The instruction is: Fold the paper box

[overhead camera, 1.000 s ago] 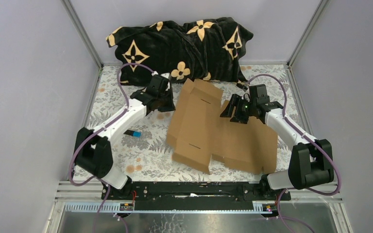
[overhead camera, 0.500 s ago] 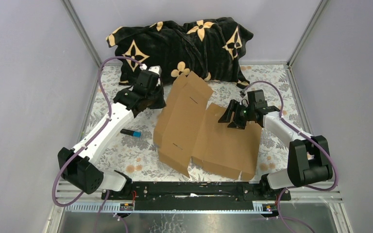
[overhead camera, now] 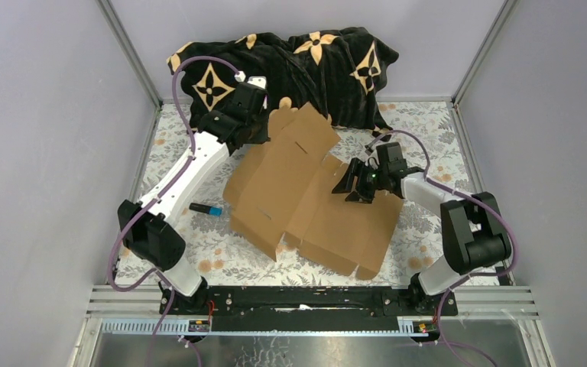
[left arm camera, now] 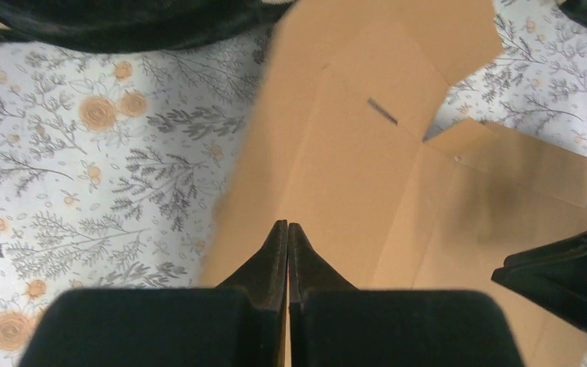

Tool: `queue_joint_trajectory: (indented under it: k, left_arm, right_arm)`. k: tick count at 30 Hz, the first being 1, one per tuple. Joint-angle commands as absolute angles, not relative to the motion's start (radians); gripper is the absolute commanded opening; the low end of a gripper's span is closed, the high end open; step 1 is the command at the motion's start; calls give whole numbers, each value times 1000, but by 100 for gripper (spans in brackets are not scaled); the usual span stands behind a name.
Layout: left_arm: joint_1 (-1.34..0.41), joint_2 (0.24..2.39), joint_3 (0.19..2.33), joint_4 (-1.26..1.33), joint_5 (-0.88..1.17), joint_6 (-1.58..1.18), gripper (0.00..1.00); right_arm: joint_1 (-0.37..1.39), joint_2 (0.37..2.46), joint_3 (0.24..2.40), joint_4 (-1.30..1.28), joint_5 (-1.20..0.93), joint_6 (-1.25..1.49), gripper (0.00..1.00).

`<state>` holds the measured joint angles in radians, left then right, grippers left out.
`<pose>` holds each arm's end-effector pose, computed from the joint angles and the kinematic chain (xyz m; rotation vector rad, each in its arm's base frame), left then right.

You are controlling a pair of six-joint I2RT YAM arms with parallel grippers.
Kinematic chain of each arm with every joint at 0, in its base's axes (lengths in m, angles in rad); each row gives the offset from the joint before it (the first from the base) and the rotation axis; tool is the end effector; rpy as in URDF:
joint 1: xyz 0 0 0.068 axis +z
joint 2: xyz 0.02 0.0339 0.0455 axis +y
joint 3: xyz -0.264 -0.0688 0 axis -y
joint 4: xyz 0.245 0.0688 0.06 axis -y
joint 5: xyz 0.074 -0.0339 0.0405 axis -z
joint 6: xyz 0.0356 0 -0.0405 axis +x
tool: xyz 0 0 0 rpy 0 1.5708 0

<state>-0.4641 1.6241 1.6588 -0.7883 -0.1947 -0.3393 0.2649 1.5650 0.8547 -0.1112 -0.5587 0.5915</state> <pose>0.3217 -0.1533 0.3711 0.0466 2.3134 -0.1835 0.2984 0.1005 0.1869 0.1273 2.4952 1.0532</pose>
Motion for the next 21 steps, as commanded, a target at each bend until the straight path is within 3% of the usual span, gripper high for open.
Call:
queue_joint_trajectory:
  k: [1,8,11,13,16,21]
  left_arm:
    - [-468,1661,1718,-782,-277,-271,0]
    - [-467,1702,1711,-736,-317,-230,0]
    - [-419,1714,1686,-736,-310,-253,12]
    - [-316,1716,1643,-730,-187,-300,16]
    - [-187,1708,1519,-678,-14,-353,39]
    - [-155,1741,1409,-637,46,-380,71]
  right_arm:
    - [313,1643,898,-12,-588,630,67]
    - [397,1822,1004,83,-549,673,66]
    - [409,1874,1021,92,-521,689,65]
    - [410,1891,1005,106,-514,696,64]
    - [409,1891,976,115,-501,682,64]
    - [410,1915,979,106,-508,666,64]
